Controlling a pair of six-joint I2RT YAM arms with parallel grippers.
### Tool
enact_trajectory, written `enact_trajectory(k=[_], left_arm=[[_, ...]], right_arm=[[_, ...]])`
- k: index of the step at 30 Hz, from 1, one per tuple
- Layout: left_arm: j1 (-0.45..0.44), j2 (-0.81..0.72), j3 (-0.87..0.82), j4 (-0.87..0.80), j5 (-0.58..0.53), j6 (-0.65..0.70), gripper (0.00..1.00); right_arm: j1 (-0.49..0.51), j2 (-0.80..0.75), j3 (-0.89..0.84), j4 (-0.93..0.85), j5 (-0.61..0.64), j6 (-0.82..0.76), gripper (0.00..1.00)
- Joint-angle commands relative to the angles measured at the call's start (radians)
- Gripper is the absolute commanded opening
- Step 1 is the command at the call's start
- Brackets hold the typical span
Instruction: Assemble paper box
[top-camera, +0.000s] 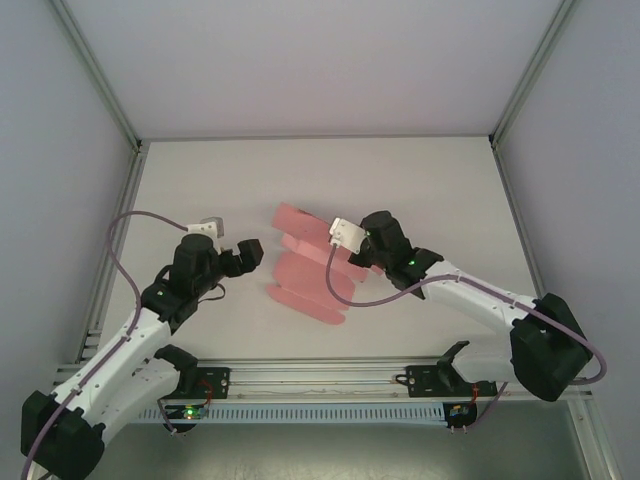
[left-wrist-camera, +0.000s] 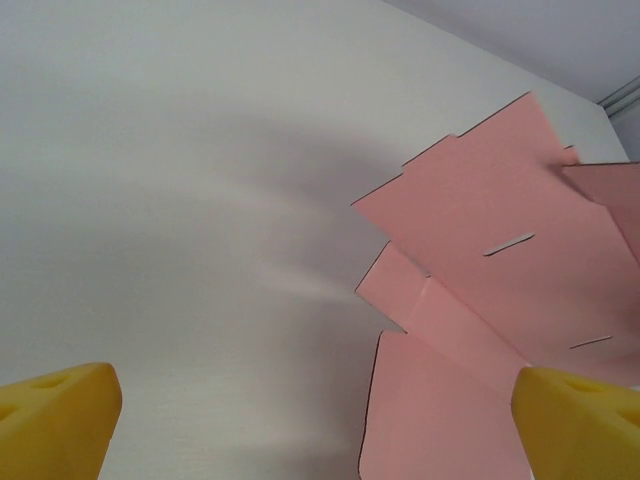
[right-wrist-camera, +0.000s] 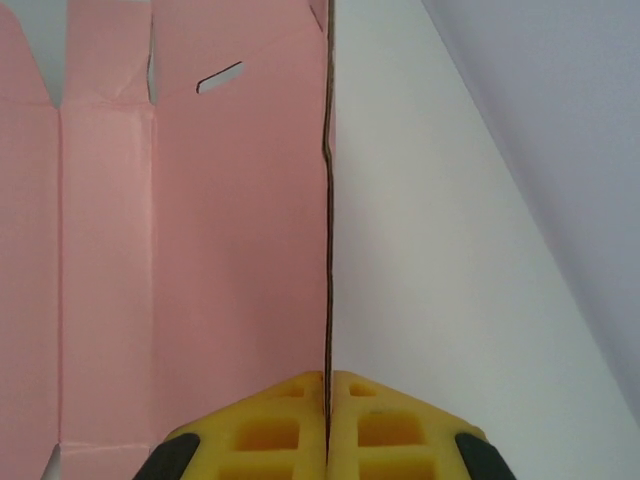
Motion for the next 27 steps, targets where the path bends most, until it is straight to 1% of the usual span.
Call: enact_trajectory(k=[1,3,7,11,13,16,21,23,25,27], left_arm=[[-0.002,0.01,0.037,0.034,0.011,0.029,1.0],[-0.002,0.014,0.041,0.041,0.013,0.033,1.0],[-0.002,0.027,0.054,0.046,0.016,0.045,1.0],[-0.002,0.046,0.065,0.058,0.021,0.061,1.0],[-0.001,0.06,0.067,0.07,0.024,0.07,1.0],[-0.003,0.093,0.084,0.074,0.039,0.079,1.0],[-0.003,0.164,0.119,0.121,0.131,0.121,1.0],[-0.003,0.2,0.144,0.138,0.195,0.179,1.0],[-0.002,0.239,0.158,0.184,0.296,0.282,1.0],[-0.002,0.28,0.176,0.214,0.302,0.315,0.98]], right_arm=[[0.025,0.041,0.025,0.035,0.076,-0.119,0.0],[0.04,0.07,0.039,0.043,0.123,-0.167,0.0],[0.067,0.11,0.058,0.063,0.164,-0.245,0.0],[0.094,0.132,0.039,0.154,0.2,-0.324,0.0],[0.101,0.136,0.018,0.19,0.188,-0.391,0.0],[0.107,0.146,0.009,0.226,0.185,-0.403,0.0],[0.105,0.155,0.043,0.151,0.16,-0.378,0.0],[0.103,0.151,0.057,0.116,0.134,-0.365,0.0],[0.101,0.148,0.061,0.099,0.11,-0.364,0.0],[0.098,0.148,0.061,0.1,0.104,-0.364,0.0]])
